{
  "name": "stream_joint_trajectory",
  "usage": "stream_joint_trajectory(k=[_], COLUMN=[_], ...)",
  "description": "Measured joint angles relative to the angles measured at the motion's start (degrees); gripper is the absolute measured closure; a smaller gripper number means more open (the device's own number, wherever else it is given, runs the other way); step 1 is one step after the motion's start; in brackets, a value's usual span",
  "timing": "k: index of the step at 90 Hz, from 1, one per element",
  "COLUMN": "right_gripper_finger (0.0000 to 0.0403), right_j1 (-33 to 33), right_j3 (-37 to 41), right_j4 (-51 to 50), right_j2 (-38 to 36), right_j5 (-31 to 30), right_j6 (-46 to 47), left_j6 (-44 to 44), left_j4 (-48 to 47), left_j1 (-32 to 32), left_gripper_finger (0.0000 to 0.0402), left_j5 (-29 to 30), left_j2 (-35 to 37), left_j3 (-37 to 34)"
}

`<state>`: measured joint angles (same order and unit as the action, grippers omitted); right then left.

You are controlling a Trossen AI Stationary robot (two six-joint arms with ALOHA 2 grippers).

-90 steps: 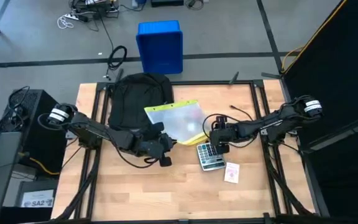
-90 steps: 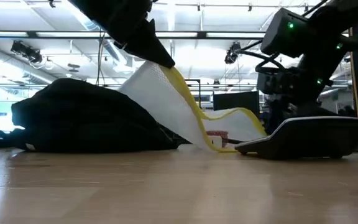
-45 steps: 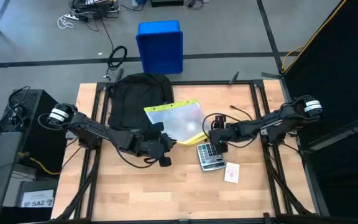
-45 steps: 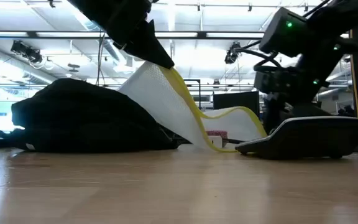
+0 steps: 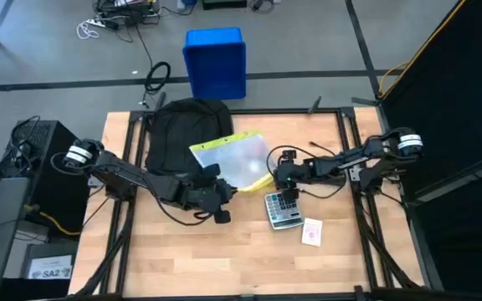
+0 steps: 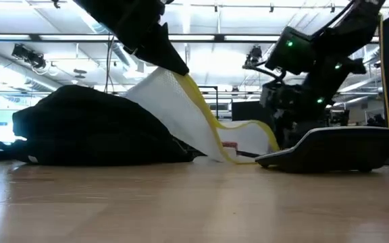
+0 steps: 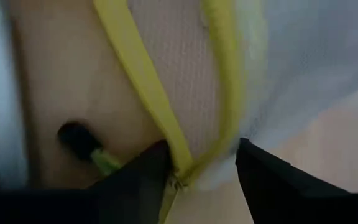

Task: Unpack backpack
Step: Close the zip lock bag

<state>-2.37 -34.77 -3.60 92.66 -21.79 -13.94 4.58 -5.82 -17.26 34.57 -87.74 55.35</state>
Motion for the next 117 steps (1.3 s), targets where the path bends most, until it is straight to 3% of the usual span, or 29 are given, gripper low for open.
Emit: stream_joint_trajectory(k=[13, 32, 70, 85, 117], right_gripper_finger=[0.0283, 0.0390, 0.0401, 0.0401, 0.0401], right_j1=[0.6, 2.2, 9.6, 13.7, 20.0], right_j3=[0.2, 0.5, 0.3, -0.2, -11.5], right_j4=[0.6, -3.7, -11.4, -12.1, -11.9], right_j2=[-0.5, -6.5, -25.8, -33.2, -36.3], right_j5=[-0.6, -2.8, -6.6, -8.6, -13.1], right_j6=[1.2, 1.5, 12.4, 14.8, 12.6], left_j6=[0.0, -1.0, -2.4, -2.7, -3.1], left_j4=[-0.4, -0.3, 2.2, 4.5, 7.5], left_j1=[0.0, 0.0, 0.0, -0.1, -0.5], left_gripper_finger=[0.0402, 0.0402, 0.0402, 0.0402, 0.0402], left_j5=[0.0, 1.6, 5.4, 11.0, 12.0], left_j2=[0.0, 0.0, 0.1, 1.3, 9.1], left_j3=[0.0, 0.0, 0.0, 0.0, 0.0])
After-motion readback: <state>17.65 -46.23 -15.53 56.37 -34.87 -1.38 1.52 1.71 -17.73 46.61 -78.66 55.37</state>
